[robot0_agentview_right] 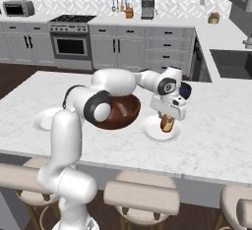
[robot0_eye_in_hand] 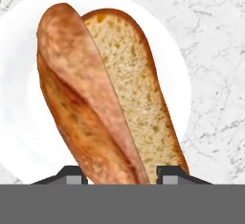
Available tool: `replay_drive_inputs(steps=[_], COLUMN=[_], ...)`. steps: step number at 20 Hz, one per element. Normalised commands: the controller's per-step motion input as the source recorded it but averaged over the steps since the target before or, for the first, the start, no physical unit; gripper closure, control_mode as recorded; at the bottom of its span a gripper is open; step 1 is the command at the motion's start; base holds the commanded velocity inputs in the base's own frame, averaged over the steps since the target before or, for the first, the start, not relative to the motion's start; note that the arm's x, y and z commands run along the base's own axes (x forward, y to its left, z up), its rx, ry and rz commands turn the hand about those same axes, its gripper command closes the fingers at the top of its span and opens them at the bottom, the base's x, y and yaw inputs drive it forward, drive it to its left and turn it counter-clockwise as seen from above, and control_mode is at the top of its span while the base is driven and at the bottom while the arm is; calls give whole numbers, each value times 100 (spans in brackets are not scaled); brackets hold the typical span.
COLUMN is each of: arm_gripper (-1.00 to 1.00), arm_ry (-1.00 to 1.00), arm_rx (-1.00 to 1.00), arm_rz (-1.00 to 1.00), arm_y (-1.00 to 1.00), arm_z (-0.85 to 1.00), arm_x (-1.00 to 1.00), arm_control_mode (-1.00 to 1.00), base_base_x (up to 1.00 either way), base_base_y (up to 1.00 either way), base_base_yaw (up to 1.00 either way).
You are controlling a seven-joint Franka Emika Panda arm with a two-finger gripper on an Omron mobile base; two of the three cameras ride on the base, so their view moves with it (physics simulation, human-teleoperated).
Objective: Place one bun and one sausage from the bowl on each plate.
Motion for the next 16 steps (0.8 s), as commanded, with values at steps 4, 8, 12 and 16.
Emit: replay_drive_inputs(steps=[4, 8, 12, 16], arm_gripper=[100, 100, -100, -100], arm_ry=[0, 0, 0, -1], arm_rx=[0, 0, 0, 0], arm_rz=[0, 0, 0, 0], arm_y=[-12, -4, 0, 0], arm_z=[-48, -46, -39, -3], arm_x=[2, 0, 3, 0], arm_control_mode=[-100, -100, -100, -100], base_base_x=[0, 0, 0, 0], base_base_y=[0, 0, 0, 0], base_base_yaw=[0, 0, 0, 0])
